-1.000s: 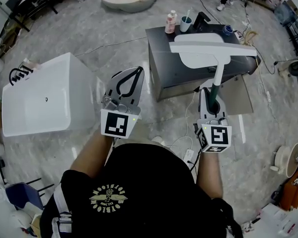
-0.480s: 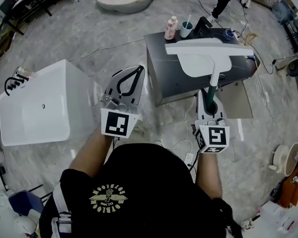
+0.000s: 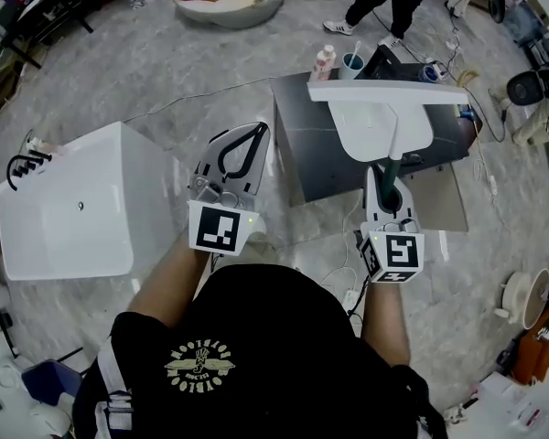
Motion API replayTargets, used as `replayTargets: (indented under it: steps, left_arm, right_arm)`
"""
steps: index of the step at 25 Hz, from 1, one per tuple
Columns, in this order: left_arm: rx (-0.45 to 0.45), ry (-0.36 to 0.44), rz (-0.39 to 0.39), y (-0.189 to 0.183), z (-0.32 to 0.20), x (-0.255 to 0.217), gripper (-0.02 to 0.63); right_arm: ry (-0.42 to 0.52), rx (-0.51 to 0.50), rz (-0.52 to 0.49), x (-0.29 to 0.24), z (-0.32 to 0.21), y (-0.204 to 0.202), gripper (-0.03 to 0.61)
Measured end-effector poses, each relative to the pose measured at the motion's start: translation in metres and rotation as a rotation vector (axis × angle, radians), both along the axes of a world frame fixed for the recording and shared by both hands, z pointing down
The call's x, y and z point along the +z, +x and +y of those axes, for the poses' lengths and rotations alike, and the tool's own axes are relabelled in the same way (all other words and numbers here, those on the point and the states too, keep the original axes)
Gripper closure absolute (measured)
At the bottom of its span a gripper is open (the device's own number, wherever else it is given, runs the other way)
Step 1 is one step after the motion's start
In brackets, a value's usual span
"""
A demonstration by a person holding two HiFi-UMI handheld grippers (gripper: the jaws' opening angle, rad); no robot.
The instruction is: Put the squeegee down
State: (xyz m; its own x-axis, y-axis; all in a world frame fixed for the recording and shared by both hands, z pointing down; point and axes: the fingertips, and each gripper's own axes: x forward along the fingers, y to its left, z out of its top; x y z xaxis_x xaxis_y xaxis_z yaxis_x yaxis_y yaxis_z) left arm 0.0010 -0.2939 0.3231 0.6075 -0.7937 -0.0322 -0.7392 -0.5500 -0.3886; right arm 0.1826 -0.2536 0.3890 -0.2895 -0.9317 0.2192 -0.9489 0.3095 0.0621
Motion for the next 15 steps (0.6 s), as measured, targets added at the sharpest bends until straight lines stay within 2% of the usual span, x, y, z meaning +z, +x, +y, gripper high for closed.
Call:
replayTargets:
  steps: [15]
  left_arm:
    - [0.072, -0.008, 0.033, -0.021, -0.082, -0.001, 0.591]
  right_arm:
    - [-0.018, 0.057, 0.034, -0.005, -0.071, -0.029, 0.551]
